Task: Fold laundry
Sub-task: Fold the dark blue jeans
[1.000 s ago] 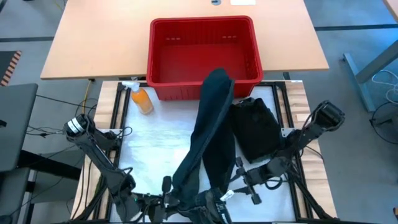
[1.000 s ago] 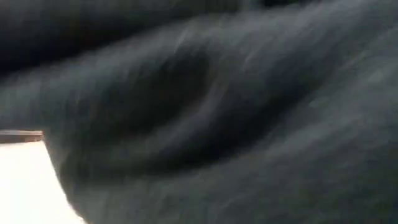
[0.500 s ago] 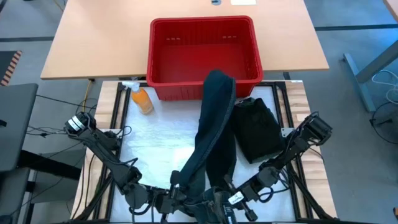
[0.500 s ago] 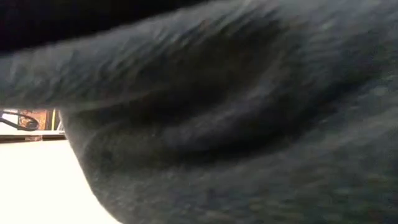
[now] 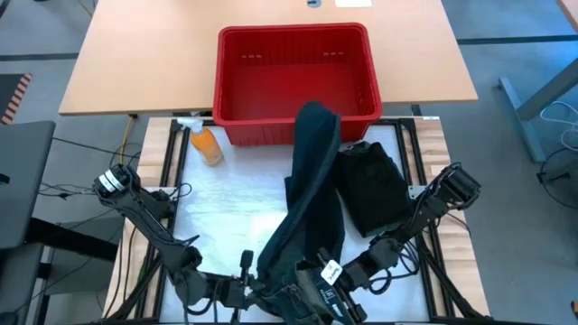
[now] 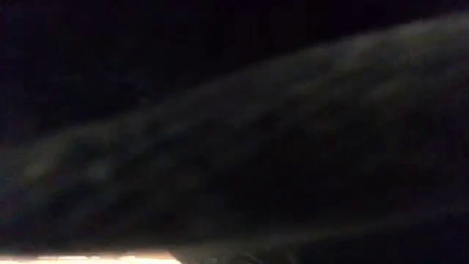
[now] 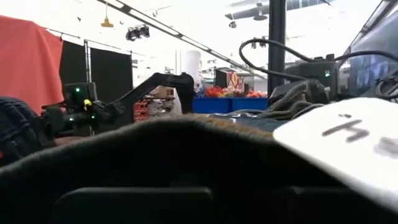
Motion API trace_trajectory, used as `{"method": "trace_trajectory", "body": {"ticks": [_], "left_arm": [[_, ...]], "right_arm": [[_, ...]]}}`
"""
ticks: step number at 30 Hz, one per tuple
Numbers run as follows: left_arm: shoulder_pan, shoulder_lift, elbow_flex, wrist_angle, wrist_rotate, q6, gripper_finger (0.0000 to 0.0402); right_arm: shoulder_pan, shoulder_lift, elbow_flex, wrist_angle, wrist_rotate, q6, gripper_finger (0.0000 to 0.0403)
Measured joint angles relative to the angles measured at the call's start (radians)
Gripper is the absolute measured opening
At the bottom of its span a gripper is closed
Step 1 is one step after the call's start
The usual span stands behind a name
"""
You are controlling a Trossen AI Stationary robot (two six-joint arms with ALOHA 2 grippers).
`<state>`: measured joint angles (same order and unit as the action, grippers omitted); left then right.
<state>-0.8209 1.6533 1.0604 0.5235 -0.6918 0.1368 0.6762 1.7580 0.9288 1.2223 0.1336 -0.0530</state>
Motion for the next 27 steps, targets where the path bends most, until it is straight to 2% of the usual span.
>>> {"method": "trace_trajectory", "body": {"ticks": [10,22,27], "left_arm": [[0.032,0.002,-0.015,0.009,0.001,-0.049,0.0068],[0.065,-0.012,-0.015,-0.041,0.003,-0.067,0.0198],[0.072,-0.086,-0.010,-0.087,0.102,-0.111,0.0237]], "right_arm": [[-0.025,-0.001,0.001,-0.112,0.042,0.079,0.0025],[-0.036,-0.001,0.000,-0.164,0.060,0.107,0.0026],[-0.045,-0.002,0.000,-0.165,0.063,0.117,0.0031]]}}
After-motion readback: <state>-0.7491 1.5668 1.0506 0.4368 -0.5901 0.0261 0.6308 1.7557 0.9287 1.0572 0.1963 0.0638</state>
